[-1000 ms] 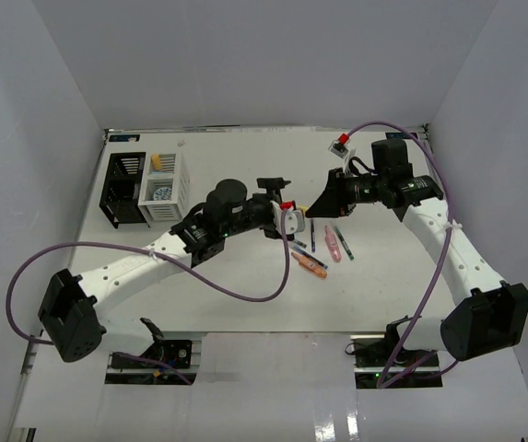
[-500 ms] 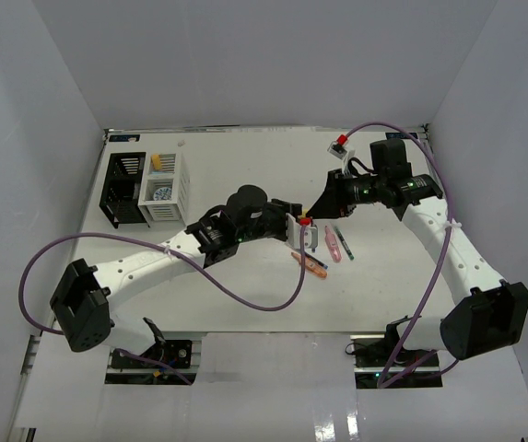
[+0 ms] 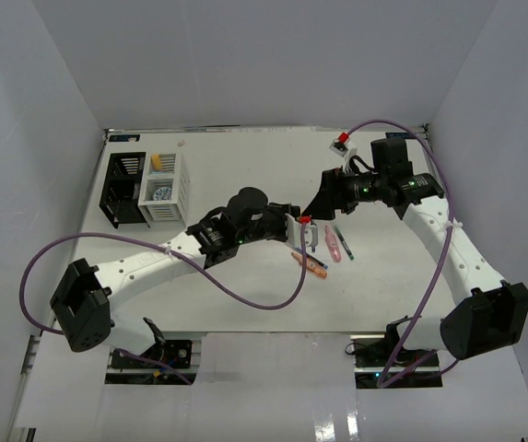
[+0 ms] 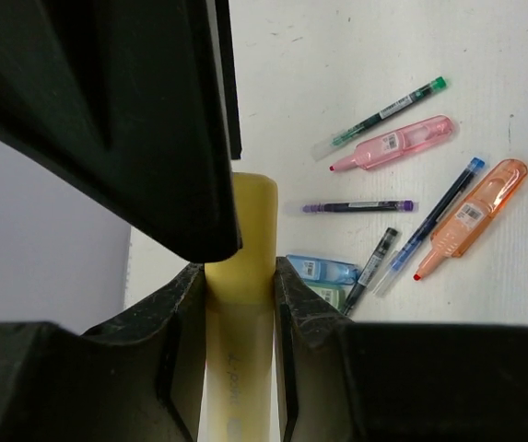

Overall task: Sort the stationery into containers
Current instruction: Place the pen in the storage box.

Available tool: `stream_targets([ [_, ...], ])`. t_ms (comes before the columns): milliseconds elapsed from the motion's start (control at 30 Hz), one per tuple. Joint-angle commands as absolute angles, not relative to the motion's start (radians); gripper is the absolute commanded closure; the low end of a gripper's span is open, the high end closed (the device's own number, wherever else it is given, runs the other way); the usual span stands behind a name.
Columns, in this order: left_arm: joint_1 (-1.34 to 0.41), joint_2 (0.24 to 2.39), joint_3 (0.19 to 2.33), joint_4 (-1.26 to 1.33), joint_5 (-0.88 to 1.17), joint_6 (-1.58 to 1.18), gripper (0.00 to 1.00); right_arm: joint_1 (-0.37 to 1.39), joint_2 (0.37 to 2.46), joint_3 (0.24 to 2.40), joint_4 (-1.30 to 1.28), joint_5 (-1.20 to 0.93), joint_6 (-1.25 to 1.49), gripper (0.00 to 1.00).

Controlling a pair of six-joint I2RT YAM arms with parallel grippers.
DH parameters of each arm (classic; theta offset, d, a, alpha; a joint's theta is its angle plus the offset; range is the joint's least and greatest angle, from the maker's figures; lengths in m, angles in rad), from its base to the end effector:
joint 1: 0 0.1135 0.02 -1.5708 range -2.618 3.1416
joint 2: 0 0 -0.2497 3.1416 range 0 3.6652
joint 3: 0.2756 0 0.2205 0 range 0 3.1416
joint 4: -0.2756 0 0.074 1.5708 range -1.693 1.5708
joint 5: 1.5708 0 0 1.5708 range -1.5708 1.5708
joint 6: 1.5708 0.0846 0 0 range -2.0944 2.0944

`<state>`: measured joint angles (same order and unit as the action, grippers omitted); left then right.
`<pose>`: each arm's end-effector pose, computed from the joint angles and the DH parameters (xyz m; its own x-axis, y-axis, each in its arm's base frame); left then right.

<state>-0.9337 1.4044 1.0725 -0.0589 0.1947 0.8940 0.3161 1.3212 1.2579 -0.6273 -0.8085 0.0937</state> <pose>0.1914 -0.2862 0.2875 0.5559 0.5346 -0.6365 0.7372 0.0367 0.6747 0.2433 0.1439 0.3176 -0.6725 -0.1519 -0.7244 -0.6847 0.4995 0.5308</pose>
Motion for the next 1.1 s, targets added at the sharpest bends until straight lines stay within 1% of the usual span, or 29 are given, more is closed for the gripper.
stream_targets([
  [0,-0.933,1.387,1.019,-0.019,0.124,0.803,1.0,0.311,1.286,1.318,-0.609,-0.723,0.074,0.03],
  [33,-0.927,1.387,1.006,0.01,0.115,0.776,1.0,0.31,1.273,1.324,-0.609,-0.674,0.071,0.06],
  [100,-0.89,1.385,0.983,0.06,0.115,0.648,1.0,0.299,1.255,1.339,-0.609,-0.614,0.066,0.07],
  [133,-0.864,1.379,0.962,0.104,0.127,0.584,1.0,0.298,1.237,1.345,-0.609,-0.539,0.066,0.09],
  [167,-0.807,1.373,0.95,0.127,0.167,0.455,1.0,0.295,1.226,1.351,-0.607,-0.497,0.066,0.1],
  [233,-0.747,1.353,0.911,0.213,0.184,0.329,1.0,0.291,1.195,1.362,-0.6,-0.358,0.063,0.1],
  [267,-0.7,1.345,0.902,0.234,0.178,0.24,1.0,0.29,1.181,1.359,-0.591,-0.319,0.063,0.1],
  [333,-0.654,1.333,0.9,0.285,0.137,0.166,1.0,0.29,1.135,1.322,-0.539,-0.25,0.083,0.1],
  [433,-0.546,1.345,0.94,0.321,0.069,0.034,1.0,0.291,1.068,1.228,-0.464,-0.242,0.135,0.1],
  [467,-0.487,1.348,0.949,0.336,0.057,0.011,1.0,0.29,1.051,1.198,-0.407,-0.248,0.149,0.1],
  [533,-0.399,1.356,0.957,0.423,0.031,-0.061,1.0,0.29,1.01,1.122,-0.329,-0.29,0.179,0.1],
  [600,-0.335,1.37,0.963,0.519,0.015,-0.113,1.0,0.29,0.99,1.077,-0.289,-0.319,0.193,0.1],
  [633,-0.301,1.384,0.974,0.537,0.014,-0.141,1.0,0.29,0.974,1.059,-0.273,-0.346,0.196,0.1],
  [667,-0.231,1.413,1.007,0.546,0.006,-0.17,1.0,0.29,0.97,1.028,-0.261,-0.351,0.204,0.1],
  [700,-0.198,1.429,1.025,0.564,-0.042,-0.199,1.0,0.29,0.963,1.017,-0.253,-0.354,0.207,0.1],
  [767,-0.131,1.475,1.055,0.606,-0.066,-0.25,1.0,0.29,0.96,0.994,-0.247,-0.37,0.204,0.1],
  [867,-0.075,1.549,1.106,0.693,-0.06,-0.279,1.0,0.29,0.956,0.968,-0.235,-0.382,0.198,0.1],
  [1067,-0.045,1.65,1.143,0.742,-0.109,-0.284,1.0,0.29,0.954,0.951,-0.239,-0.382,0.178,0.1],
])
